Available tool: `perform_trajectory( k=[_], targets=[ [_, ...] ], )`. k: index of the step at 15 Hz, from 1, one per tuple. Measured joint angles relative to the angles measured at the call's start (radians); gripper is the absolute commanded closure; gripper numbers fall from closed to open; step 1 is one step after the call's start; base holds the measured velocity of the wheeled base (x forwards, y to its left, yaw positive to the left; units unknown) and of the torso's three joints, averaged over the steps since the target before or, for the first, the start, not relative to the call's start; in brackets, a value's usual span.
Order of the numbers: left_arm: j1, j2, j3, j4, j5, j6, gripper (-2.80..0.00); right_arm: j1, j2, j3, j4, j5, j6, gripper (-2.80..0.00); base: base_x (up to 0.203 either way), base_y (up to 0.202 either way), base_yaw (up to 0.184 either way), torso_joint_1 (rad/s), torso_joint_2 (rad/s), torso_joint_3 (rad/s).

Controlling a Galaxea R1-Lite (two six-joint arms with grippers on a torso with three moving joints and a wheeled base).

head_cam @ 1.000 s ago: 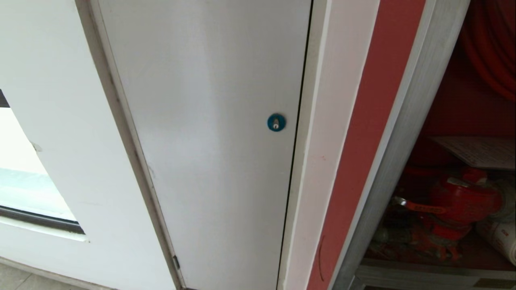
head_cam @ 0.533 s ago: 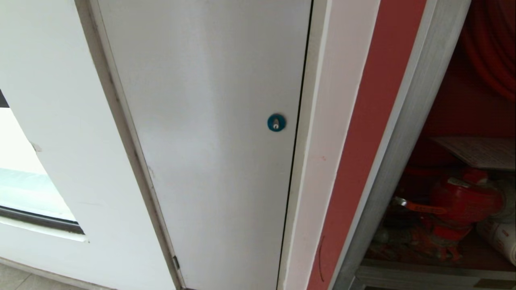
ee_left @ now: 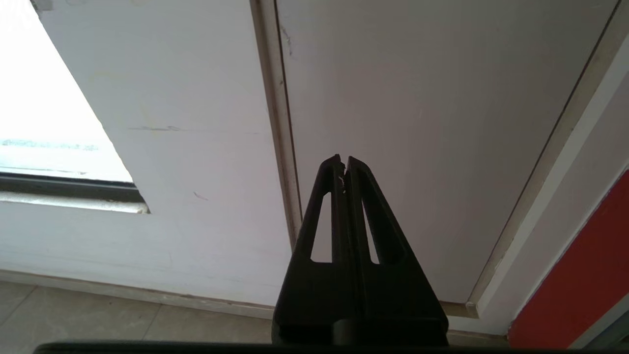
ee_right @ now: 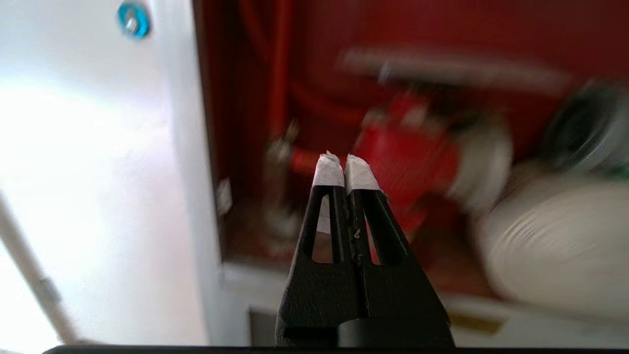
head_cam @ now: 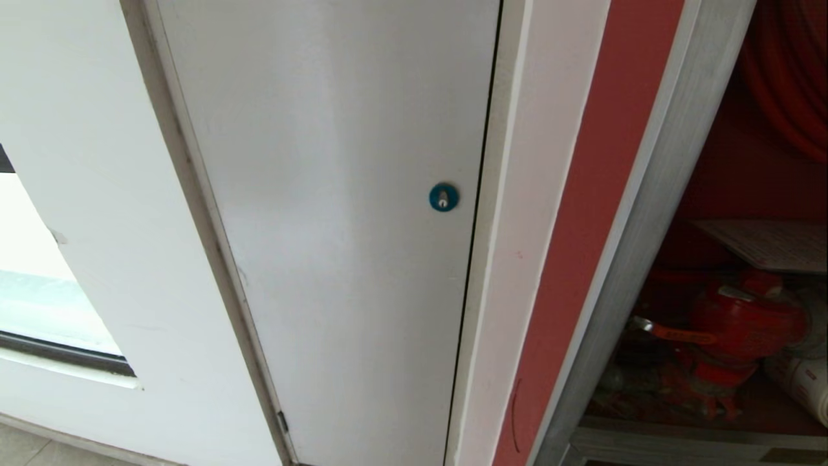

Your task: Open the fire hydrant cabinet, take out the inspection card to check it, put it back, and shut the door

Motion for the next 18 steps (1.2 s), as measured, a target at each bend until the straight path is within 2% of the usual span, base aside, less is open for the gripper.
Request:
perform_trajectory(
  k=[2, 4, 8, 12, 14, 15, 17, 18],
  targets=[
    [0.0, 0.0, 0.0, 0.0, -0.001, 0.0, 0.0, 0.0, 0.099, -0.102, 0.0, -0.031, -0.085, 0.0, 0.0, 0.0, 0.0, 0.0, 0.0, 0.0],
    [0.0, 0.0, 0.0, 0.0, 0.0, 0.0, 0.0, 0.001, 0.172, -0.157, -0.003, -0.04, -0.241, 0.0, 0.0, 0.0, 0.0, 0.0, 0.0, 0.0],
    [0.0, 0.0, 0.0, 0.0, 0.0, 0.0, 0.0, 0.002, 0.304, -0.244, 0.012, -0.042, -0.463, 0.0, 0.0, 0.0, 0.0, 0.0, 0.0, 0.0],
    [0.0, 0.0, 0.0, 0.0, 0.0, 0.0, 0.0, 0.001, 0.372, -0.342, 0.156, -0.069, -0.801, 0.0, 0.0, 0.0, 0.0, 0.0, 0.0, 0.0],
    [0.0, 0.0, 0.0, 0.0, 0.0, 0.0, 0.0, 0.001, 0.394, -0.436, 0.318, -0.145, -0.946, 0.0, 0.0, 0.0, 0.0, 0.0, 0.0, 0.0],
    [0.0, 0.0, 0.0, 0.0, 0.0, 0.0, 0.0, 0.001, 0.403, -0.472, 0.41, -0.208, -1.02, 0.0, 0.0, 0.0, 0.0, 0.0, 0.0, 0.0],
    [0.0, 0.0, 0.0, 0.0, 0.0, 0.0, 0.0, 0.001, 0.431, -0.504, 0.527, -0.388, -1.143, 0.0, 0.0, 0.0, 0.0, 0.0, 0.0, 0.0],
    [0.0, 0.0, 0.0, 0.0, 0.0, 0.0, 0.0, 0.001, 0.456, -0.507, 0.533, -0.484, -1.178, 0.0, 0.0, 0.0, 0.0, 0.0, 0.0, 0.0]
  ],
)
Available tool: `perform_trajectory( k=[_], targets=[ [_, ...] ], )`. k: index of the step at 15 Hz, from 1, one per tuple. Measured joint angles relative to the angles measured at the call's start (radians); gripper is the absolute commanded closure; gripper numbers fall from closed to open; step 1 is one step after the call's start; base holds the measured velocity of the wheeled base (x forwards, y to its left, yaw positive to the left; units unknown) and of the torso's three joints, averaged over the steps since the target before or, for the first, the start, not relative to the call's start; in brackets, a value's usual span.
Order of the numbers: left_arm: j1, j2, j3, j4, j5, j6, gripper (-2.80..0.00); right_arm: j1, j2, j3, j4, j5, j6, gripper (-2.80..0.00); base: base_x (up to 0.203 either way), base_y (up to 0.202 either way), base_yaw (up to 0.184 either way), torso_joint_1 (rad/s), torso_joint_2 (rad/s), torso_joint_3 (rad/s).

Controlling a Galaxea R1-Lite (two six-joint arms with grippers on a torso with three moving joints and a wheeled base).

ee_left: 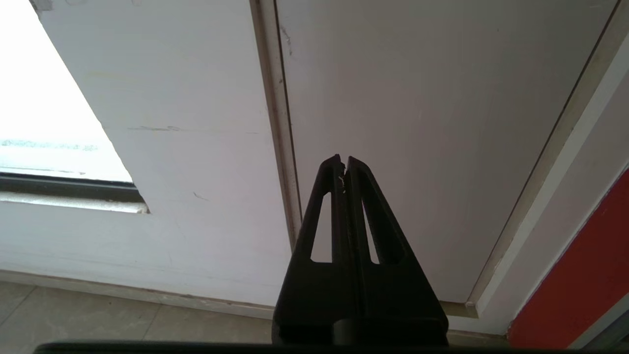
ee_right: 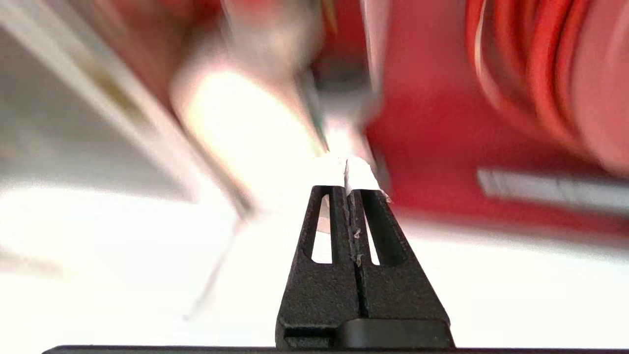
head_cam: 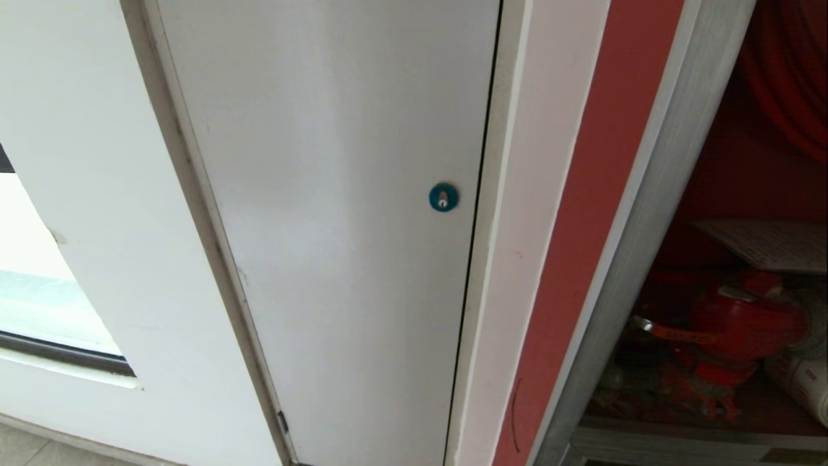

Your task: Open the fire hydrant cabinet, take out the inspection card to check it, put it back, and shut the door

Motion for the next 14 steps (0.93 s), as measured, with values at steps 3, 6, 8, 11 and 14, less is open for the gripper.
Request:
perform_trajectory(
  k=[3, 6, 8, 11, 14],
  targets=[
    [0.0, 0.0, 0.0, 0.0, 0.0, 0.0, 0.0, -0.026, 0.078, 0.047, -0.119, -0.162, -0.026, 0.0, 0.0, 0.0, 0.0, 0.0, 0.0, 0.0],
    [0.0, 0.0, 0.0, 0.0, 0.0, 0.0, 0.0, -0.16, 0.155, 0.121, -0.286, -0.167, -0.03, 0.0, 0.0, 0.0, 0.0, 0.0, 0.0, 0.0],
    [0.0, 0.0, 0.0, 0.0, 0.0, 0.0, 0.0, -0.299, 0.195, 0.155, -0.36, -0.156, -0.034, 0.0, 0.0, 0.0, 0.0, 0.0, 0.0, 0.0],
    [0.0, 0.0, 0.0, 0.0, 0.0, 0.0, 0.0, -0.451, 0.221, 0.204, -0.388, -0.064, -0.038, 0.0, 0.0, 0.0, 0.0, 0.0, 0.0, 0.0],
    [0.0, 0.0, 0.0, 0.0, 0.0, 0.0, 0.0, -0.55, 0.227, 0.221, -0.384, 0.075, -0.048, 0.0, 0.0, 0.0, 0.0, 0.0, 0.0, 0.0]
  ],
)
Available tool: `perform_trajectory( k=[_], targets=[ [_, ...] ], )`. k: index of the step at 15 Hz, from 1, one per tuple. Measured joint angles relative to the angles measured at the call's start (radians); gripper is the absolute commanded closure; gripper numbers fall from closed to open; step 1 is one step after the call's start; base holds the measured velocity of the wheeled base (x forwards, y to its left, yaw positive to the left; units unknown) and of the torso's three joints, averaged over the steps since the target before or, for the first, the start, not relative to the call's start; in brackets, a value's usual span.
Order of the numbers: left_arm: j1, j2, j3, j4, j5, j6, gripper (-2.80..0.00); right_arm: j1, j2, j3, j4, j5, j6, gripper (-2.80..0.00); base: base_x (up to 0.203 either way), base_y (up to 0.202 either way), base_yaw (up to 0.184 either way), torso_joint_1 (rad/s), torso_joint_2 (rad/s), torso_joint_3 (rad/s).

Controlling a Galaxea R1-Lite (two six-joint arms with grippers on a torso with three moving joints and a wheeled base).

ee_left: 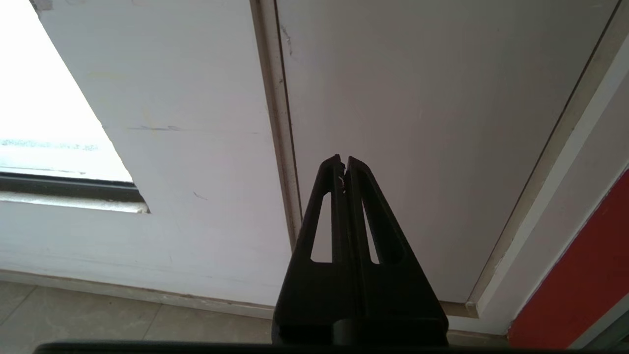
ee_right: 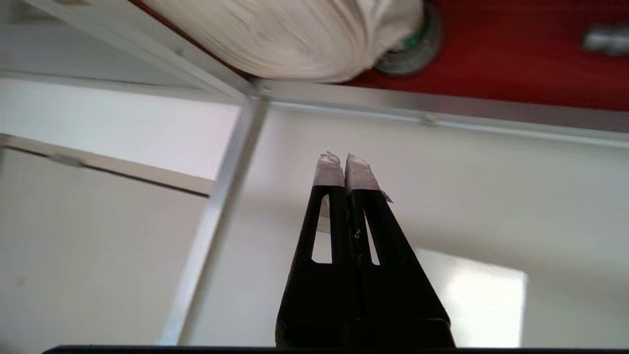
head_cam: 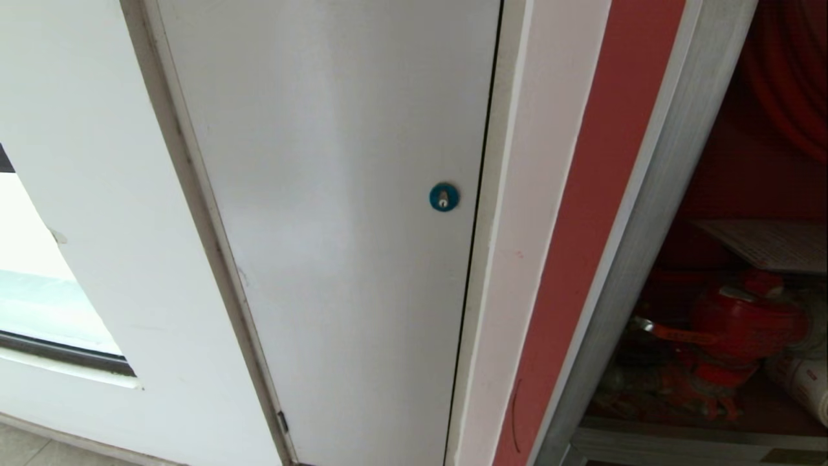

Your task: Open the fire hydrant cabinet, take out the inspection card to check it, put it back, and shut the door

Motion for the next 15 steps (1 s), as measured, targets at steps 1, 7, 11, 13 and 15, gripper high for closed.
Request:
perform_trajectory(
  k=[1, 7, 11, 13, 15],
  targets=[
    [0.0, 0.0, 0.0, 0.0, 0.0, 0.0, 0.0, -0.031, 0.0, 0.001, 0.001, 0.043, -0.018, 0.0, 0.0, 0.0, 0.0, 0.0, 0.0, 0.0],
    [0.0, 0.0, 0.0, 0.0, 0.0, 0.0, 0.0, -0.348, 0.006, 0.009, -0.075, 0.368, -0.213, 0.0, 0.0, 0.0, 0.0, 0.0, 0.0, 0.0],
    [0.0, 0.0, 0.0, 0.0, 0.0, 0.0, 0.0, -0.565, 0.023, 0.016, -0.105, 0.766, -0.342, 0.0, 0.0, 0.0, 0.0, 0.0, 0.0, 0.0],
    [0.0, 0.0, 0.0, 0.0, 0.0, 0.0, 0.0, -0.681, 0.065, 0.017, -0.138, 0.982, -0.437, 0.0, 0.0, 0.0, 0.0, 0.0, 0.0, 0.0],
    [0.0, 0.0, 0.0, 0.0, 0.0, 0.0, 0.0, -0.789, 0.114, 0.014, -0.18, 1.189, -0.521, 0.0, 0.0, 0.0, 0.0, 0.0, 0.0, 0.0]
  ],
)
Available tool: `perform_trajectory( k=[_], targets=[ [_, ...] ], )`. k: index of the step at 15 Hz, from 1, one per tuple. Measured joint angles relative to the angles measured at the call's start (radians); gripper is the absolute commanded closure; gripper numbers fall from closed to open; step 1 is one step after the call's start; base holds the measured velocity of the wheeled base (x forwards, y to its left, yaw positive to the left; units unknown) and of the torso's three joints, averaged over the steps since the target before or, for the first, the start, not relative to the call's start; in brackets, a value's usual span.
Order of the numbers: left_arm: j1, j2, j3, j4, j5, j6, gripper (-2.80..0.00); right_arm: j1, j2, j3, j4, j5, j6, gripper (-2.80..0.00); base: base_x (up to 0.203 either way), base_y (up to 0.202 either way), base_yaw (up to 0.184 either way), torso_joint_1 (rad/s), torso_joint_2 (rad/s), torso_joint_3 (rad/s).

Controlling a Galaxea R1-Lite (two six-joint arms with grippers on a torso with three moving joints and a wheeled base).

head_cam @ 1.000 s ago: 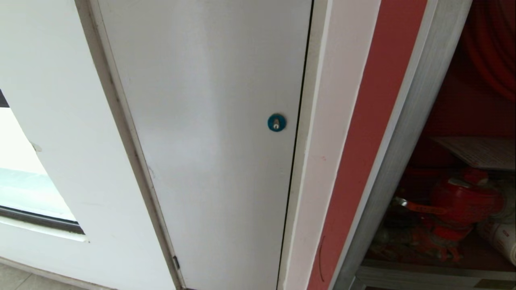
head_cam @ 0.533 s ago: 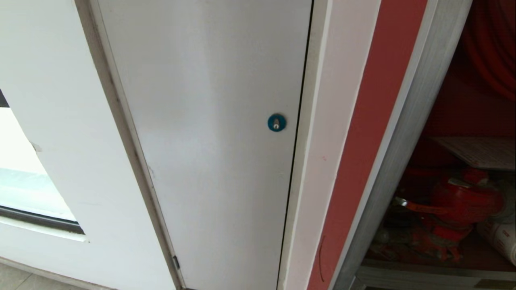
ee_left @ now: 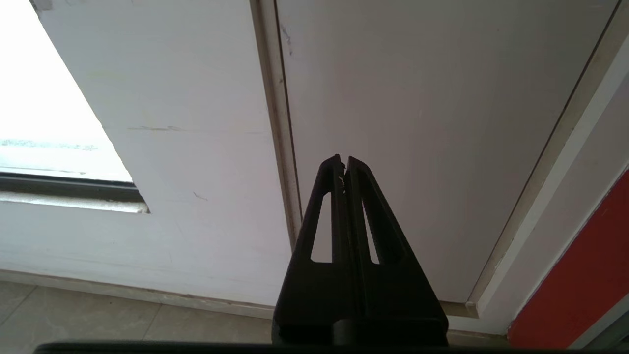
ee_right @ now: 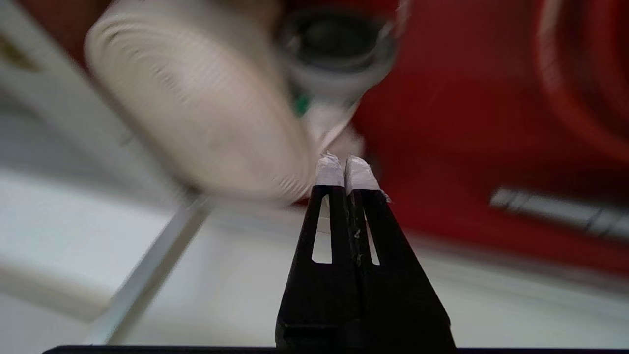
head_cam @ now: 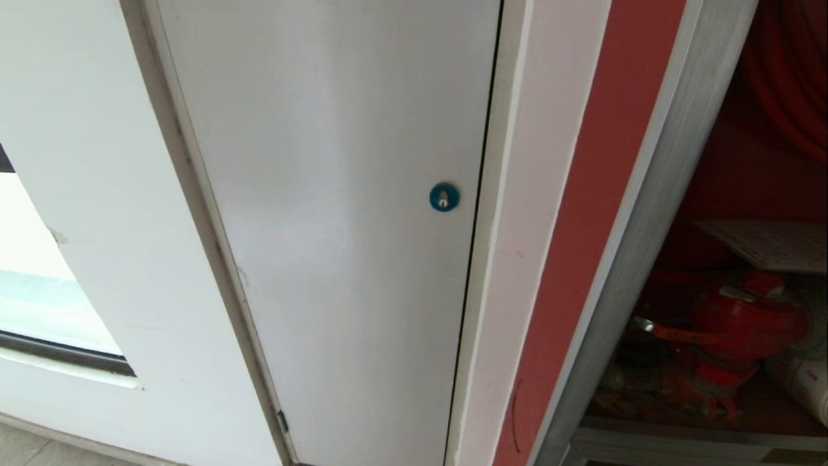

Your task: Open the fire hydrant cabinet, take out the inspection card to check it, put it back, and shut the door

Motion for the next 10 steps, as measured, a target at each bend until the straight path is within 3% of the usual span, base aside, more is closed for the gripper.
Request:
perform_trajectory(
  k=[3, 5, 6, 10],
  targets=[
    [0.0, 0.0, 0.0, 0.0, 0.0, 0.0, 0.0, -0.064, 0.055, -0.013, -0.016, 0.217, -0.037, 0.0, 0.0, 0.0, 0.0, 0.0, 0.0, 0.0],
    [0.0, 0.0, 0.0, 0.0, 0.0, 0.0, 0.0, -0.071, 0.078, -0.014, -0.018, 0.297, -0.042, 0.0, 0.0, 0.0, 0.0, 0.0, 0.0, 0.0],
    [0.0, 0.0, 0.0, 0.0, 0.0, 0.0, 0.0, -0.073, 0.085, -0.014, -0.018, 0.33, -0.045, -2.8, 0.0, 0.0, 0.0, 0.0, 0.0, 0.0],
    [0.0, 0.0, 0.0, 0.0, 0.0, 0.0, 0.0, -0.047, 0.084, -0.003, 0.08, 0.372, -0.045, -2.8, 0.0, 0.0, 0.0, 0.0, 0.0, 0.0]
  ],
)
